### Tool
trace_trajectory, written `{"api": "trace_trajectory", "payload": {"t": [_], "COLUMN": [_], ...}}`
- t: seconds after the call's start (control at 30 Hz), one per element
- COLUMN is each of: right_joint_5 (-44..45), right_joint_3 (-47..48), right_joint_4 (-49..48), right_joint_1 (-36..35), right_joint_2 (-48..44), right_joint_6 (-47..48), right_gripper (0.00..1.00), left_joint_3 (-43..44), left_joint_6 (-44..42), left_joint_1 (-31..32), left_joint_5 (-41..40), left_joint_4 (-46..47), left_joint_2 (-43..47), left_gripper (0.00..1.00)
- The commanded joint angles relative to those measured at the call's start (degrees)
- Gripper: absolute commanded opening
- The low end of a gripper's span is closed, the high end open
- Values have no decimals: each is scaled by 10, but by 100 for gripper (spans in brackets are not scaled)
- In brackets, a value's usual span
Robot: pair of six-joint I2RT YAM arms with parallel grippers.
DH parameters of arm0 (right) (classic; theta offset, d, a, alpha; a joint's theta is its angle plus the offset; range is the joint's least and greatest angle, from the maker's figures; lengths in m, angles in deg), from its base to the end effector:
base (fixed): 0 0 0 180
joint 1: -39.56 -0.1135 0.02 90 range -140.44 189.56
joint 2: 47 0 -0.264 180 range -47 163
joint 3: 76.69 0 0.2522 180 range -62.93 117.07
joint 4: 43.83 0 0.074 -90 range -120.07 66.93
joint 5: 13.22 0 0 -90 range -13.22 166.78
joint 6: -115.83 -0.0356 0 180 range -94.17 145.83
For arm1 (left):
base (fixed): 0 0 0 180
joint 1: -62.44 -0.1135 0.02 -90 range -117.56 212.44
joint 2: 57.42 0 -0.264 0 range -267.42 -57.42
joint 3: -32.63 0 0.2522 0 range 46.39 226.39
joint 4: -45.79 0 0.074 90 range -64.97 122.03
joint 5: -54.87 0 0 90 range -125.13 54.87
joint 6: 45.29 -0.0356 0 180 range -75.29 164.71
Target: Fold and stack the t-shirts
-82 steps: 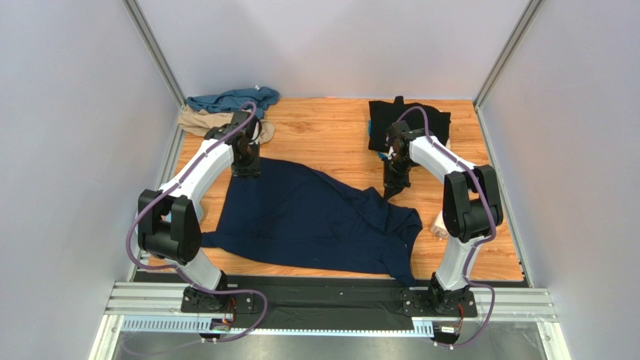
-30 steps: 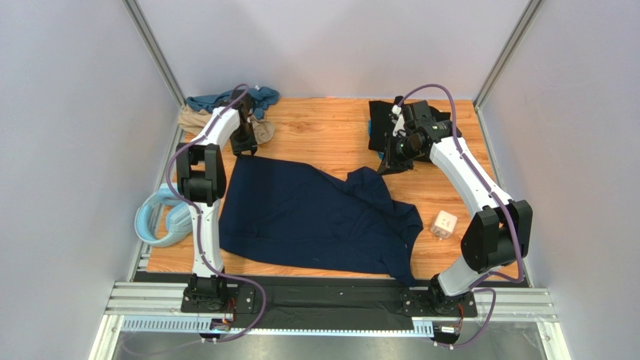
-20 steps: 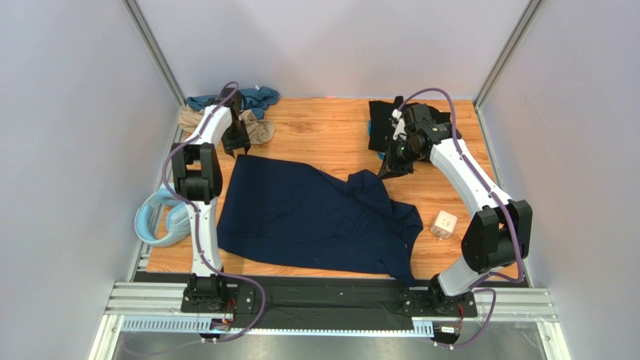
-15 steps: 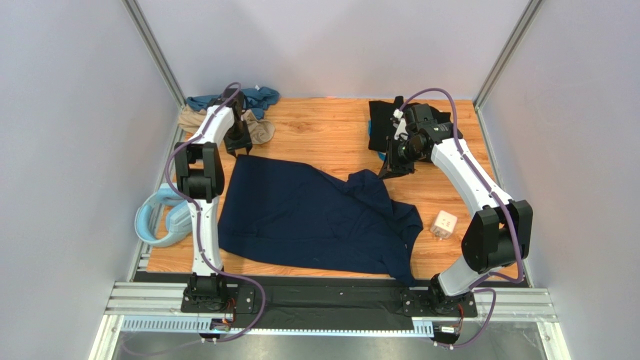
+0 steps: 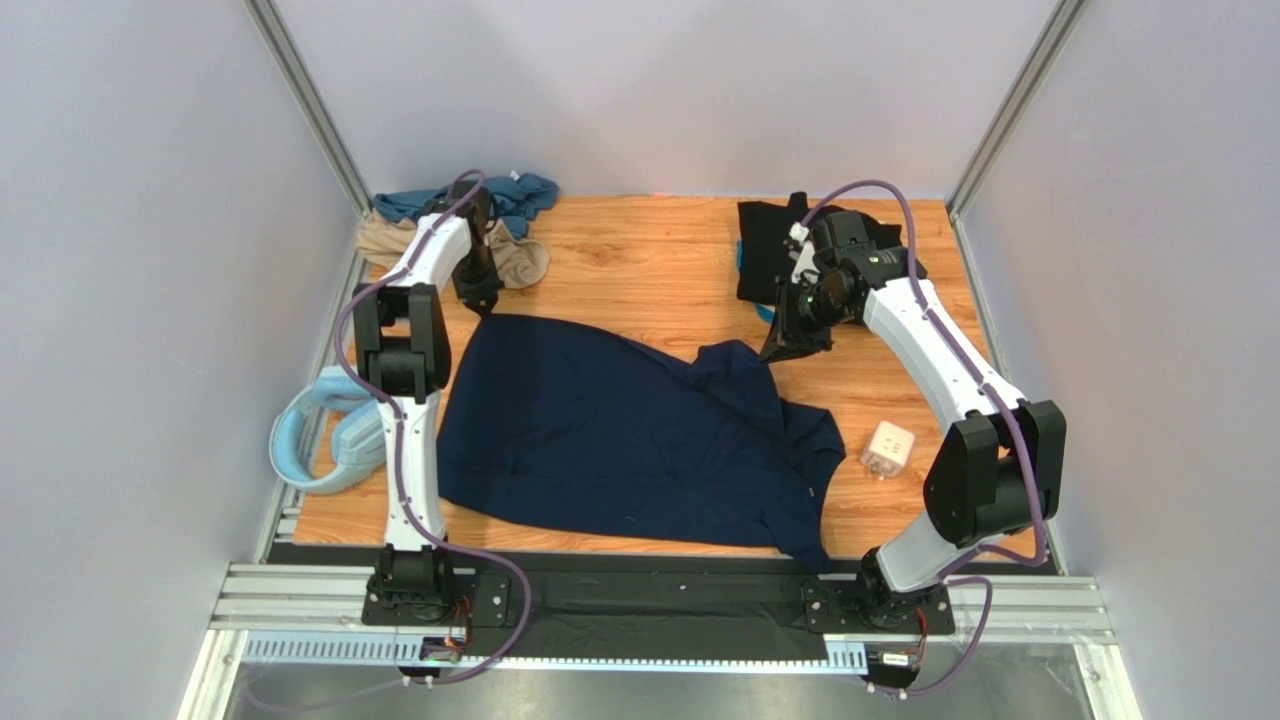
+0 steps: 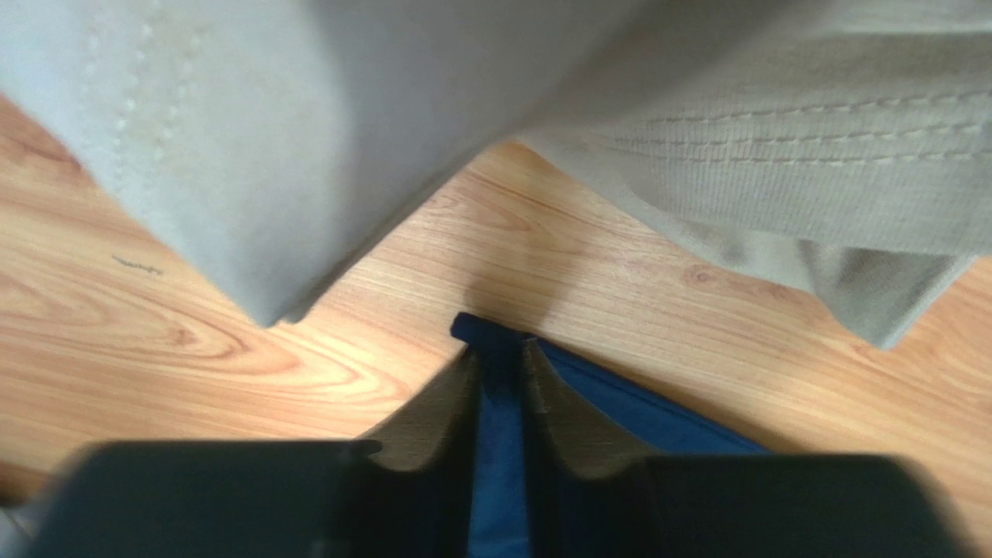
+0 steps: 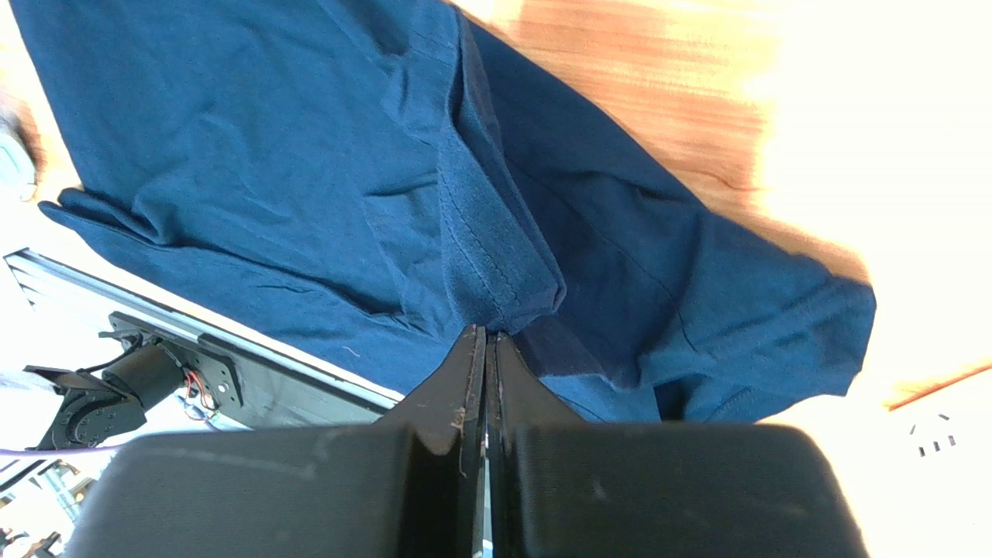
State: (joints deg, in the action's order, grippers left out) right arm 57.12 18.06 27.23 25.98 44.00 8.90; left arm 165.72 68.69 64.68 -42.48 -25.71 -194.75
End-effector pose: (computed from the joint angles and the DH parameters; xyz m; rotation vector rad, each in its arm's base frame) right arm 0.3060 0.0862 0.2948 -0.0154 2.7881 0.6129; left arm 0.4923 -0.0147 0.1678 -0.5637 2.8130 0.0981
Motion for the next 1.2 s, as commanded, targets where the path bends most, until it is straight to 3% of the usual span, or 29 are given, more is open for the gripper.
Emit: {"api": "trace_trajectory", "payload": {"t": [0.0, 0.07, 0.4, 0.77, 1.0, 1.17], "right_joint_5": [-2, 5, 65, 39, -6, -1], "right_joint_3": [-14, -16, -1, 148, 189, 252], "right_joint_4": [-8, -8, -25, -46, -93, -94], "right_joint_1": [4, 4, 53, 98, 98, 98], "right_joint_2": [-22, -24, -52, -31, -41, -57], "right_joint_6": [-7, -8, -29, -32, -48, -51], "right_gripper": [0, 0, 0, 0, 0, 0], "left_joint_3": [-28, -28, -66, -211, -198, -199], "left_joint_6": [-11, -20, -32, -22, -4, 3], "left_joint_1": [-1, -1, -1, -1, 2, 14], "left_joint_5": [-7, -12, -38, -18, 31, 24], "left_joint_4": [15, 17, 33, 90, 90, 82], "left_joint_2": [19, 28, 123, 353, 420, 471], "left_gripper": [10, 0, 0, 0, 0, 0]}}
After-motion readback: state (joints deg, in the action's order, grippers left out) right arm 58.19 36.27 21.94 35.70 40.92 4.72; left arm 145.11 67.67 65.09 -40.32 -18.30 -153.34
